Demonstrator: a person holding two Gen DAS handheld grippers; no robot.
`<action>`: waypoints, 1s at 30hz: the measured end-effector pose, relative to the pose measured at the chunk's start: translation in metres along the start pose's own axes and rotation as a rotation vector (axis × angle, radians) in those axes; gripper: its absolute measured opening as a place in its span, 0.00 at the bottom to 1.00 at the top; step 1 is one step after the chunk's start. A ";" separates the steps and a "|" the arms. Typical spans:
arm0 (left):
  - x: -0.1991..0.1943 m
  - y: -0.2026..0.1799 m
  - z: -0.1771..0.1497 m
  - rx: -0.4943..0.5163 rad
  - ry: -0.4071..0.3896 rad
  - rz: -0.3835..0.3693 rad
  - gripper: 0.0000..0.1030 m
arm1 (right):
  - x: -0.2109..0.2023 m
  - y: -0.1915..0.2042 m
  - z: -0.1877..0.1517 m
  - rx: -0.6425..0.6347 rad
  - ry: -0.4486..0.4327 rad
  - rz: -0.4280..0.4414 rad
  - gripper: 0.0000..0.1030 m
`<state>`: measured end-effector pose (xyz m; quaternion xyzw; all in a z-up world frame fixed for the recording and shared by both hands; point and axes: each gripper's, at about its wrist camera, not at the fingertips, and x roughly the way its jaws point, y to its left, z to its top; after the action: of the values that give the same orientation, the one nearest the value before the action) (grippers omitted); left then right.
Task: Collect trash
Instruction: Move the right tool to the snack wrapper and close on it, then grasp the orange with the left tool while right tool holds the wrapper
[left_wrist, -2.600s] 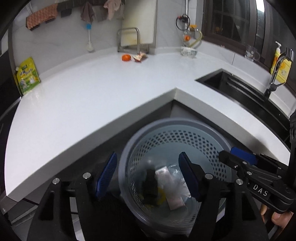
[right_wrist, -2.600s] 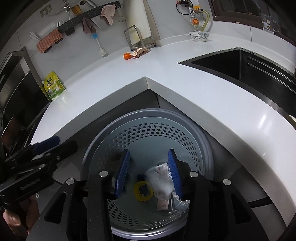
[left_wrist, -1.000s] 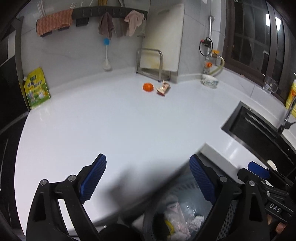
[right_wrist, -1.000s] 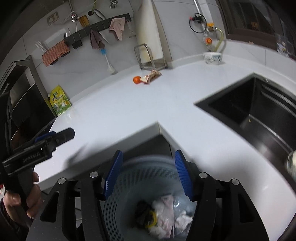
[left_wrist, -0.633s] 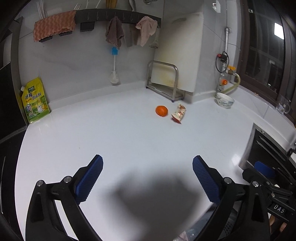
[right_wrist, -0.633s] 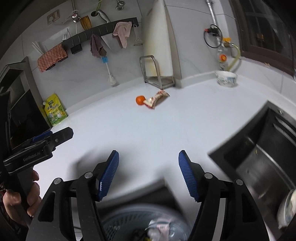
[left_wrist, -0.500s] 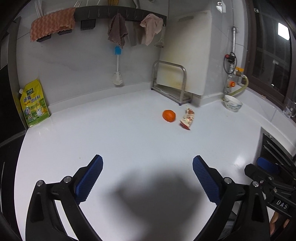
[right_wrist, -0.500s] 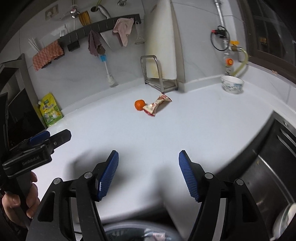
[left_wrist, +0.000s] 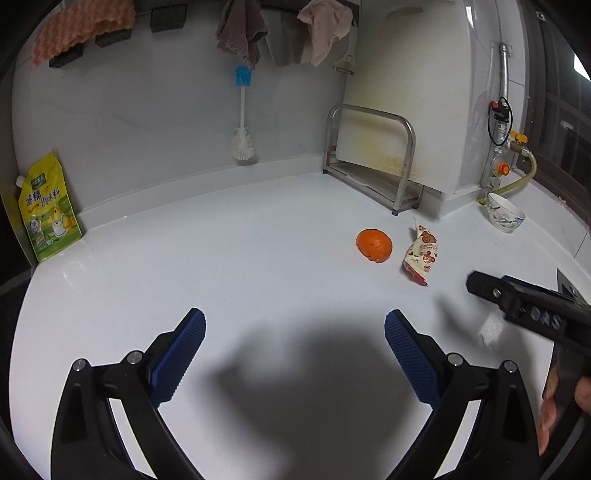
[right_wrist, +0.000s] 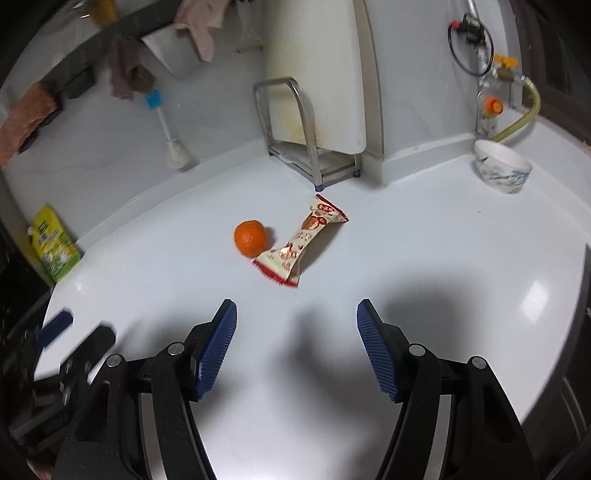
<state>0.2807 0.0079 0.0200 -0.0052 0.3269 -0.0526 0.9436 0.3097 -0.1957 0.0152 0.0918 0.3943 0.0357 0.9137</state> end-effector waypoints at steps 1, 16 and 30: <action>0.002 0.001 0.000 0.000 0.000 0.002 0.93 | 0.006 0.000 0.004 0.002 0.004 -0.004 0.63; 0.003 0.005 -0.003 -0.016 0.007 -0.022 0.93 | 0.084 -0.004 0.044 0.112 0.107 -0.045 0.63; 0.006 -0.001 -0.006 0.003 0.001 -0.001 0.93 | 0.101 0.018 0.039 -0.053 0.125 -0.109 0.29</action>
<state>0.2814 0.0067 0.0118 -0.0040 0.3274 -0.0534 0.9434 0.4075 -0.1699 -0.0276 0.0435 0.4539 0.0021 0.8900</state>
